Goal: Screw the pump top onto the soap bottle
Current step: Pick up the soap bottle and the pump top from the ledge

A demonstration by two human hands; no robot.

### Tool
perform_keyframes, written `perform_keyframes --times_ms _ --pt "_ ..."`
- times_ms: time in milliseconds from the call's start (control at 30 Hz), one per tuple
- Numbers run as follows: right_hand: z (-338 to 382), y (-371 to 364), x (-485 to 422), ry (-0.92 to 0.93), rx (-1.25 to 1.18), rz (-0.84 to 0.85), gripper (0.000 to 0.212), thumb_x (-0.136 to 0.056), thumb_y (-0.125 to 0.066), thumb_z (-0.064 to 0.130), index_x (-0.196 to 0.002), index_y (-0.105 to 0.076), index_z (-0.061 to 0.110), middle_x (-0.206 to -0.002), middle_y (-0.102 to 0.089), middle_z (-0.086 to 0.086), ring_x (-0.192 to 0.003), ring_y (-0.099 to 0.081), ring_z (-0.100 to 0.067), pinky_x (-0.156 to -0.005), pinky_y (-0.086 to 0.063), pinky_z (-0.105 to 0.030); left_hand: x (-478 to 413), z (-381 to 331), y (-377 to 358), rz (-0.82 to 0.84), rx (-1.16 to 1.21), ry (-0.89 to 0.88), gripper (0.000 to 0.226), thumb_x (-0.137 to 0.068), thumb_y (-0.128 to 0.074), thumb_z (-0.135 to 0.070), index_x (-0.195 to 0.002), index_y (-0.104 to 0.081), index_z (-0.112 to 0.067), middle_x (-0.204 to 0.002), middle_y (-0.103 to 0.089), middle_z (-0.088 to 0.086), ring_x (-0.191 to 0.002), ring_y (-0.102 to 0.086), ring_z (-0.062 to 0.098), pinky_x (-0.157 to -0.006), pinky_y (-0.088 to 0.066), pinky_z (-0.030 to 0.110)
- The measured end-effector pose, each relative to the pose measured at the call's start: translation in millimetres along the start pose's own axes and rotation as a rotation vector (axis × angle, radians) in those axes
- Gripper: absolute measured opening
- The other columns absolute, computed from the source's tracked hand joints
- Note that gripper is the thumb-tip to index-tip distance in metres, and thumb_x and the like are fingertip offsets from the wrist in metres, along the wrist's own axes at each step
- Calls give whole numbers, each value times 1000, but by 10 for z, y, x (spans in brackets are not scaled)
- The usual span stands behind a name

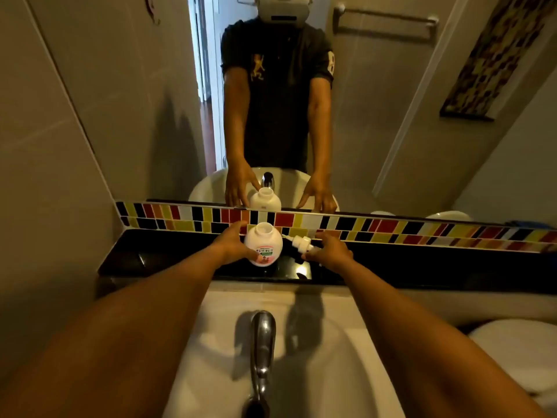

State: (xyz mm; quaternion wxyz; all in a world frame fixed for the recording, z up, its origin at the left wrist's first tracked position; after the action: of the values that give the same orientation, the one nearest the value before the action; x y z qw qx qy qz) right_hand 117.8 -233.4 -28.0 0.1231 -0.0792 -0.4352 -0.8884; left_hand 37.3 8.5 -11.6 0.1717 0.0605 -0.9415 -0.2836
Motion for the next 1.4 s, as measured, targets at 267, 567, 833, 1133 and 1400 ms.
perform_keyframes --times_ms 267,567,833,1133,1400 --pt "-36 -163 -177 75 12 -106 65 -72 -84 39 -130 -56 33 -132 -61 -5 -123 -53 -31 -106 -40 -53 -152 38 -157 -15 223 -44 81 -60 -87 -5 -127 -46 -24 -128 -54 3 -118 -52 25 -94 -50 42" --pt "-19 -210 -209 126 -40 -73 54 -77 -82 29 -126 -58 27 -129 -61 -5 -119 -58 -30 -100 -50 -50 -176 3 -166 -20 207 -56 76 -62 -87 -10 -124 -45 -24 -119 -55 0 -112 -54 23 -88 -49 35" --pt "185 160 -49 207 -255 -62 53 -79 -79 12 -125 -58 26 -129 -56 -11 -111 -60 -27 -88 -56 -38 -46 22 332 -109 -131 -9 79 -65 -86 -20 -131 -44 -21 -129 -51 11 -119 -53 32 -96 -51 49" --pt "618 288 238 411 88 -64 61 -77 -81 21 -132 -55 32 -137 -43 -6 -123 -48 -29 -97 -46 -35 243 -92 475 -88 -328 -27 82 -66 -85 -20 -136 -41 -24 -136 -44 11 -123 -48 35 -99 -49 49" --pt "911 265 499 569 348 -90 59 -78 -79 32 -130 -52 39 -126 -45 -6 -115 -47 -28 -96 -47 -40 436 -273 419 -16 -340 -73 81 -64 -85 -16 -134 -45 -23 -137 -45 10 -123 -49 35 -100 -48 49"
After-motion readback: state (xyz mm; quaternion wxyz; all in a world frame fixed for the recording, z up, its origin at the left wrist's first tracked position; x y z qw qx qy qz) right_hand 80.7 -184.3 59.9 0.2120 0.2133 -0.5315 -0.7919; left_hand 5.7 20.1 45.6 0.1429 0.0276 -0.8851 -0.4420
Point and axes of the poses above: each hand's wrist, its own x-axis away from the middle knuckle, its own y-axis out of the back of the hand, z = x × y, the point moved 4 cm from there along -x, towards the middle knuckle
